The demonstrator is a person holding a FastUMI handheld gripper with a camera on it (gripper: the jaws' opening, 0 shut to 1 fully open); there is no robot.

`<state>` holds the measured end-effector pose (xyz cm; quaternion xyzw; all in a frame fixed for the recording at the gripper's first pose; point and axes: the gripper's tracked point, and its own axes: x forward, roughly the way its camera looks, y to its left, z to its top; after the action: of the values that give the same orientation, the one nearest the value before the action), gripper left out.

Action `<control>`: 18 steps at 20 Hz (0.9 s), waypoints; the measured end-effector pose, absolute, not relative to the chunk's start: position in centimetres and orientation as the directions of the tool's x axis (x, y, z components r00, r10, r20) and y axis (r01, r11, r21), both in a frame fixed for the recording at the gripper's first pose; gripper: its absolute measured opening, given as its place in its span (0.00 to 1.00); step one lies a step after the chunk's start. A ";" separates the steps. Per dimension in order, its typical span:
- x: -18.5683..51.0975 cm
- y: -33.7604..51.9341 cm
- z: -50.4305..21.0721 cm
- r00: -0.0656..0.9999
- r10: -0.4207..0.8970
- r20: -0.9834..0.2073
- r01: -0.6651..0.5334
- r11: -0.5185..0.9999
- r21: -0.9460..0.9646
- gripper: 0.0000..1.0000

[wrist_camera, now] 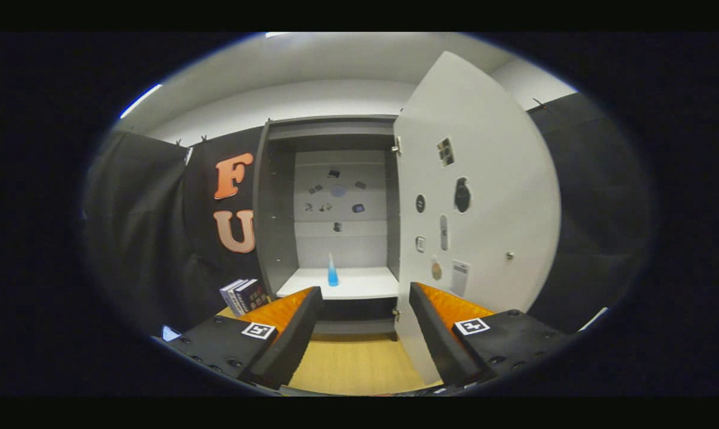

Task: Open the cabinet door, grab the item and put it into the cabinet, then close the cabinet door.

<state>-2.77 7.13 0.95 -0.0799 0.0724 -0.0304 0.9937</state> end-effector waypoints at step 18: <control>-9.1 -16.4 4.0 0.863 -0.503 -0.036 0.497 0.860 -0.115 0.94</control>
<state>-9.07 -16.45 4.03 -0.0510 0.0326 -0.2593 0.9639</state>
